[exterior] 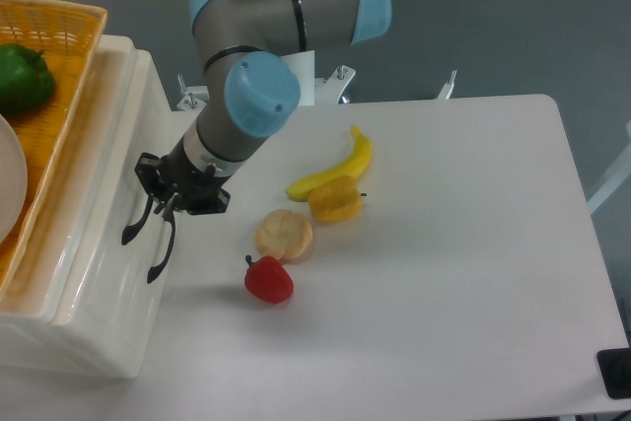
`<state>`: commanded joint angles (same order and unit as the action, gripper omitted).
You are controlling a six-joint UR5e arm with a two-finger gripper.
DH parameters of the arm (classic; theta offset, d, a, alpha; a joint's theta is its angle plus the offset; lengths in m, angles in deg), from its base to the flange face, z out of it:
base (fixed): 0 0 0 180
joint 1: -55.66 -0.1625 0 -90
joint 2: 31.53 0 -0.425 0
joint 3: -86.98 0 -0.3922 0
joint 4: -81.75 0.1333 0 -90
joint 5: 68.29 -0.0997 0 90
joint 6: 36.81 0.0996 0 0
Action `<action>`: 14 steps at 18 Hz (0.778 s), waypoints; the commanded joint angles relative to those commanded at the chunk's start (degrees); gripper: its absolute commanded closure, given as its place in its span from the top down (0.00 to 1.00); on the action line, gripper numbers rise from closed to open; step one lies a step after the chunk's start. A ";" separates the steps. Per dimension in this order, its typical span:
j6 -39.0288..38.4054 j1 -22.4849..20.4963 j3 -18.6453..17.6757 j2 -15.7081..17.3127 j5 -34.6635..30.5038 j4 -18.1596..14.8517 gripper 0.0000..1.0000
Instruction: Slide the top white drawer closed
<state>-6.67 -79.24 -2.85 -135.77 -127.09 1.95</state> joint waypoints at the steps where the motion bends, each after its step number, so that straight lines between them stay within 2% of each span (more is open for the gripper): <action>1: 0.17 -1.05 0.79 0.00 0.00 0.00 0.36; 4: 1.75 -5.01 1.94 0.26 0.09 0.00 0.45; 6: 3.86 -7.90 2.73 0.35 0.09 0.00 0.59; 7: 4.22 -9.66 2.91 0.35 0.09 0.00 0.63; 9: 4.31 -11.95 3.43 0.26 0.09 0.61 0.75; 11: 4.31 -13.80 3.43 0.35 -0.09 2.80 0.94; 12: 4.31 -14.42 3.43 0.35 -0.96 3.77 1.00; 14: 4.31 -14.86 3.43 -0.17 -4.46 5.61 1.00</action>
<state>-2.36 -94.10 0.58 -135.94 -131.55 7.56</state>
